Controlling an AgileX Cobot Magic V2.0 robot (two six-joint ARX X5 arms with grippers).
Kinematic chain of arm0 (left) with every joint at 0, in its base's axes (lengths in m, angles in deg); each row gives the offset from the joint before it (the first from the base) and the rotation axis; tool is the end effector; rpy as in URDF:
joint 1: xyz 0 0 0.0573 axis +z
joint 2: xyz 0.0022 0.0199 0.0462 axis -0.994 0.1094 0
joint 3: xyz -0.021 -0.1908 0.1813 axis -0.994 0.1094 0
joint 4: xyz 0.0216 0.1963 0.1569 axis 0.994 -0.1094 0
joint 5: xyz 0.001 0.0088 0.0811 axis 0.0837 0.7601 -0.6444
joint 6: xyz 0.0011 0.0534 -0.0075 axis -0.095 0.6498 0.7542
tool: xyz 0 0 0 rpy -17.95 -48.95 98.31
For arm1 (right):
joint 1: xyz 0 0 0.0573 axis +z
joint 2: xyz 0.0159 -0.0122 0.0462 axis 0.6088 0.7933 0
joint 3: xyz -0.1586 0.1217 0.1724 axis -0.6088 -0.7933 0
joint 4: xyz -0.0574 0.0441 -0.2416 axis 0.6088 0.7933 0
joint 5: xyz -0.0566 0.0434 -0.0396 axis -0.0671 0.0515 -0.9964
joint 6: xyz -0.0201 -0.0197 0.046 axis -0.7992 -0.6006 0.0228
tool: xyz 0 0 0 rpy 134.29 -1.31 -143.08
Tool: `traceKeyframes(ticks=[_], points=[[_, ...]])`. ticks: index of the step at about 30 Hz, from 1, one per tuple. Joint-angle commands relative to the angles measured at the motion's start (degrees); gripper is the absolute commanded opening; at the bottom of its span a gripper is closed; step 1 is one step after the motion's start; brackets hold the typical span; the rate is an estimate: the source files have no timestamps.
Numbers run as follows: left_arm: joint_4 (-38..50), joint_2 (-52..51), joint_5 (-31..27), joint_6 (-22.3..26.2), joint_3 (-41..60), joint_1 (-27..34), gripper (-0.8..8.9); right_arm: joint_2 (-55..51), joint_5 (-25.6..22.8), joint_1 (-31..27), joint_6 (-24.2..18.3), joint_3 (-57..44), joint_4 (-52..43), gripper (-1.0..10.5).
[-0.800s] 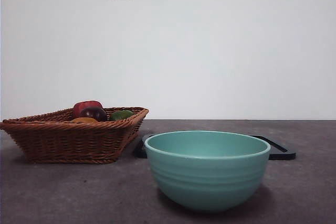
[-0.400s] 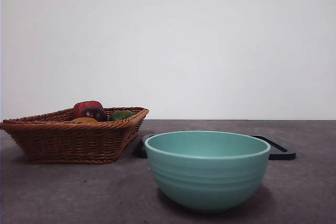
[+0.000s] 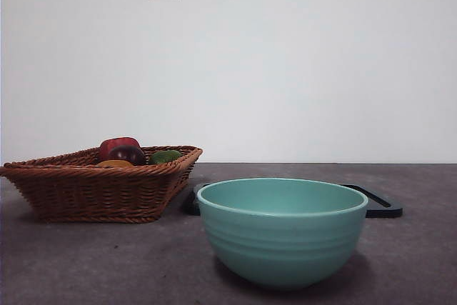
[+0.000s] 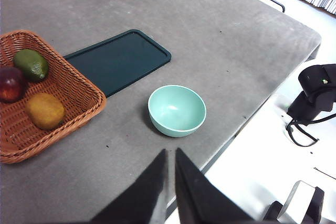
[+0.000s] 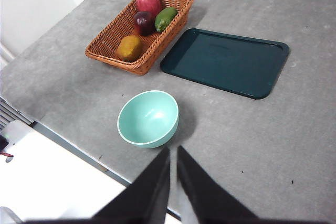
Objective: Pick up the wifruite, put it on the bowl, pick up the plate, put it on desk
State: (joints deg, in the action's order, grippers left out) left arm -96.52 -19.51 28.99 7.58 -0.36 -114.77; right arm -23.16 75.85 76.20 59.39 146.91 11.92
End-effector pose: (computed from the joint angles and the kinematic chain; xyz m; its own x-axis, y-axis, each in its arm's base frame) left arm -0.0087 -0.0061 0.3822 0.5493 -0.7197 -0.4247 0.7461 0.6512 -0.1386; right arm -0.0257 -0.0196 0.3654 0.6809 0.5785 -0.4492 -0.4999 0.8153 0.2923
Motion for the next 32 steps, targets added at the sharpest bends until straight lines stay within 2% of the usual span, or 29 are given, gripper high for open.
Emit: traceKeyframes(ticks=[1,6,12,14,16,19,23,25,27,29,32], points=[[0.63,0.04,0.07,0.11,-0.59,-0.46,0.19,0.11,-0.07,0.5,0.31,0.7,-0.26,0.2],[0.59,0.04,0.07,0.11,-0.46,0.81,0.19,0.11,-0.04,0.5,0.31,0.7,-0.26,0.2],[0.72,-0.39,0.07,0.11,1.01,9.03,0.19,0.11,-0.04,0.5,0.31,0.7,-0.26,0.2],[2.45,-1.05,0.09,-1.31,3.45,12.52,0.19,0.11,-0.04,0.5,0.31,0.7,-0.26,0.2],[8.48,-2.58,-0.61,-0.2,7.74,16.2,0.19,0.11,-0.07,0.5,0.31,0.7,-0.26,0.2],[24.0,-6.08,-0.61,-0.17,17.4,21.24,0.19,0.11,-0.09,0.5,0.31,0.7,-0.26,0.2],[44.17,-11.32,-0.61,-0.15,32.65,25.16,0.19,0.11,-0.04,0.5,0.31,0.7,-0.28,0.2],[50.77,-13.33,-1.25,-0.13,39.54,26.71,0.19,0.11,-0.07,0.5,0.31,0.7,-0.26,0.2],[54.75,-14.95,-5.01,-0.57,45.48,28.0,0.19,0.11,-0.07,0.5,0.31,0.7,-0.28,0.2],[57.37,-16.37,-9.81,-3.02,50.97,28.96,0.19,0.11,-0.04,0.5,0.31,0.7,-0.28,0.2],[58.05,-18.01,-16.26,-5.86,56.96,29.42,0.19,0.11,-0.07,0.5,0.31,0.7,-0.28,0.2]])
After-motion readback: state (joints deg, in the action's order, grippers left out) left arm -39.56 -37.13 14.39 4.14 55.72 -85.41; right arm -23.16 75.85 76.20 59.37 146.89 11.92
